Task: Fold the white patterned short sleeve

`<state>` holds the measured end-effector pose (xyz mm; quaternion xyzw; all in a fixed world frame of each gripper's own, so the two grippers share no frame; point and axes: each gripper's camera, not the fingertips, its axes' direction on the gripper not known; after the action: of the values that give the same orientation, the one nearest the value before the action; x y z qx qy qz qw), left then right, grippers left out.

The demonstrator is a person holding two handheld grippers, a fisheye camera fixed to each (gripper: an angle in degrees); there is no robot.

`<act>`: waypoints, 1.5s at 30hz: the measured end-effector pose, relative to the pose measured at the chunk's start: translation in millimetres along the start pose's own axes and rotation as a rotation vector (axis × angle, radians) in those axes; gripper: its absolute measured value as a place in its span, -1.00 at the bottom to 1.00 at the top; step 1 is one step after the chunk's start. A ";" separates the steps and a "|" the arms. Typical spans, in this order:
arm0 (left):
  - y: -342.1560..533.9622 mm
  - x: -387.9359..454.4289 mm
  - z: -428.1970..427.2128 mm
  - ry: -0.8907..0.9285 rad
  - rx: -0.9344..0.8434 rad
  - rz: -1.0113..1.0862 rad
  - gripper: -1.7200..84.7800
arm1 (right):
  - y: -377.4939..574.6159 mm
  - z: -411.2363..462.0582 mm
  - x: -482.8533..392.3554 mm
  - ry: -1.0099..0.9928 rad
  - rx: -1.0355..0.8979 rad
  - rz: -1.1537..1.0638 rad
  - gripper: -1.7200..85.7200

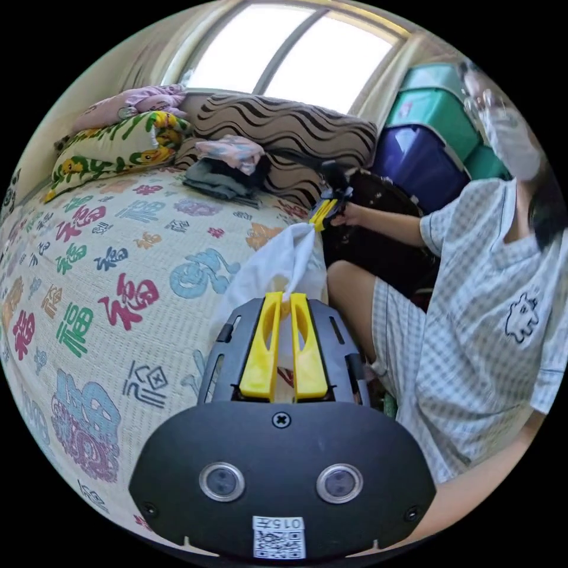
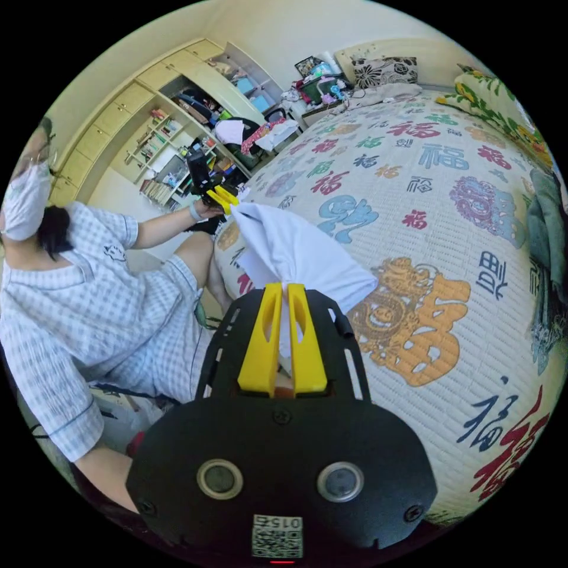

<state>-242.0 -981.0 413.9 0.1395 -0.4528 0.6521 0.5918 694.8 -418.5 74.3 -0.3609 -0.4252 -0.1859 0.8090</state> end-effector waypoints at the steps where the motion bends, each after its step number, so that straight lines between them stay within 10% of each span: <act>1: 10.0 16.8 8.8 -0.021 -0.039 0.013 -0.95 | 10.5 11.8 -9.1 0.011 -0.040 -0.007 -0.95; 15: 70.7 62.7 72.4 -0.006 -0.391 -0.157 -0.94 | 49.5 62.1 -18.6 0.111 -0.240 0.118 -0.85; 20: 49.9 57.0 35.4 -0.051 -0.150 -0.232 -0.94 | 38.5 42.9 -26.6 0.046 0.048 0.156 -0.87; 27: 47.6 22.6 96.5 -0.076 -0.295 -0.354 -0.97 | 26.1 116.5 2.7 0.124 -0.246 0.193 -0.97; 45: 98.5 -110.4 39.4 0.007 0.070 -0.912 -0.83 | 50.0 24.4 142.5 -0.110 0.184 0.690 -0.92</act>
<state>-315.6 -1071.2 314.4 0.3423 -0.3207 0.3401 0.8151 792.8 -366.0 179.3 -0.4185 -0.3359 0.1568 0.8291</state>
